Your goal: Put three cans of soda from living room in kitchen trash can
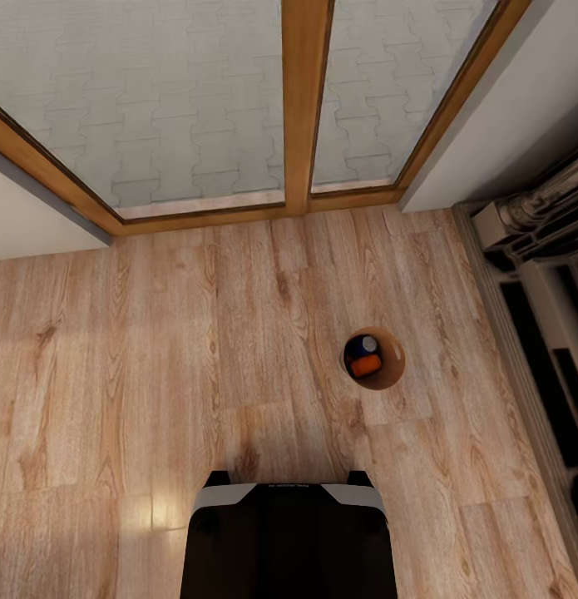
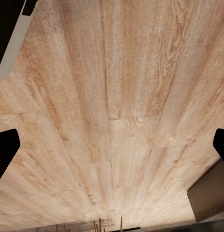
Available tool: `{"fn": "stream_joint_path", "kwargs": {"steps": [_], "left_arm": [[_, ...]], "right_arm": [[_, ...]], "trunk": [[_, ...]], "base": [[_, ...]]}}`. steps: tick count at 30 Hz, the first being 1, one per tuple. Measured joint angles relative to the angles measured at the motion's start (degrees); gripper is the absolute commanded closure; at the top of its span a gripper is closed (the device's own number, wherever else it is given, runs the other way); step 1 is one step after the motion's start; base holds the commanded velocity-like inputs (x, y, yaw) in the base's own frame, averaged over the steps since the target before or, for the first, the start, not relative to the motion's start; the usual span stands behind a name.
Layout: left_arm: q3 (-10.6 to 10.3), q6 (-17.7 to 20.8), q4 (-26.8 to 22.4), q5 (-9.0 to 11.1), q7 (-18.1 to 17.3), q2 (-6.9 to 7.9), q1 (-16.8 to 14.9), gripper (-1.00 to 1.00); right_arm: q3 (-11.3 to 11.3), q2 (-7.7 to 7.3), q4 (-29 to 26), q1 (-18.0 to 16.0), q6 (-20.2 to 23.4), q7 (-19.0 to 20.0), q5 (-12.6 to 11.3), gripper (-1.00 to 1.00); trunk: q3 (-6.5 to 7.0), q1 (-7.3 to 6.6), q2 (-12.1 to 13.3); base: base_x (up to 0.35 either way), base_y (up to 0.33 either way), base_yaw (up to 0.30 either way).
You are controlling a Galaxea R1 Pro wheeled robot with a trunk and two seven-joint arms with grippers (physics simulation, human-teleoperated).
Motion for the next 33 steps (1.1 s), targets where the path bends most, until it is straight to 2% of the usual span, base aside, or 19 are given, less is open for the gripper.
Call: {"fn": "stream_joint_path", "kwargs": {"steps": [33], "left_arm": [[0.0,0.0,0.0,0.0,0.0,-0.01,0.0,-1.0]], "right_arm": [[0.0,0.0,0.0,0.0,0.0,0.0,0.0,-1.0]], "trunk": [[0.0,0.0,0.0]], "base": [[0.0,0.0,0.0]]}}
